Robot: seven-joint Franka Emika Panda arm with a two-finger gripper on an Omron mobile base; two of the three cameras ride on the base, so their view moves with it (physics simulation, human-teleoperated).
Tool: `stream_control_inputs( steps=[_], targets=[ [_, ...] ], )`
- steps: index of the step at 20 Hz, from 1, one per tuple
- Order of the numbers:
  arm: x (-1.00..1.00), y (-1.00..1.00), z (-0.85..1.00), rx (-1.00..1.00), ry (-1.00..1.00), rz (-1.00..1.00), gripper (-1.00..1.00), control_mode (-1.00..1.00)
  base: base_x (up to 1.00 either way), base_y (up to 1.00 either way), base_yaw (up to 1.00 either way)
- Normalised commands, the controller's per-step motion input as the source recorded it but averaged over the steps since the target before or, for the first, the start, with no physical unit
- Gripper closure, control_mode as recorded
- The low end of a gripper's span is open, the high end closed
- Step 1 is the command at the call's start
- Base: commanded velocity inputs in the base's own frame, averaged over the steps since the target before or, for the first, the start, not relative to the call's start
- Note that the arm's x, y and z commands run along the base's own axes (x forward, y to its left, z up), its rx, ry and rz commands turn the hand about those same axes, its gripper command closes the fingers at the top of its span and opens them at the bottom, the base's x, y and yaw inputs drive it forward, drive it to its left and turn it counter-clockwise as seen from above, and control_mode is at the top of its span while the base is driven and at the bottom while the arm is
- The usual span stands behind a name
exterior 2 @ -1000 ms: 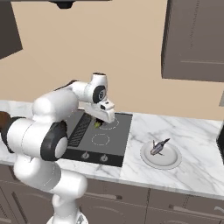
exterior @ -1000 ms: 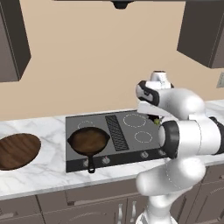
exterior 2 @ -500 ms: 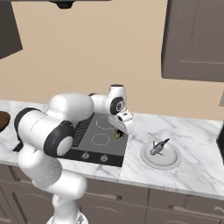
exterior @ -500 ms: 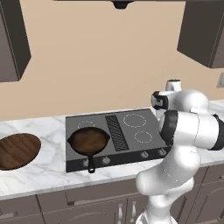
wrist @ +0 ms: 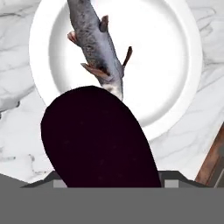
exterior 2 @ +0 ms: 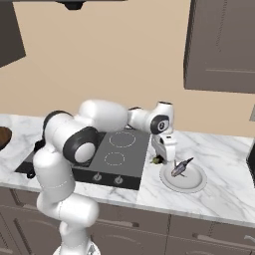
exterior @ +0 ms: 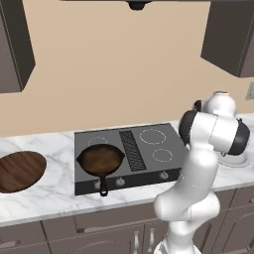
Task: Place the fish on the plate and place the eggplant on the same plate.
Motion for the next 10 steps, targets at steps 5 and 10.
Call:
stream_control_inputs(
  steps=[5, 10],
  targets=[
    [-0.17, -0.64, -0.01, 0.13, 0.00, -0.12, 1.00, -1.00, 0.00, 0.00, 0.00],
    [0.06, -0.35, -0.15, 0.05, -0.02, 0.00, 1.00, -1.00, 0.00, 0.00, 0.00]
  ],
)
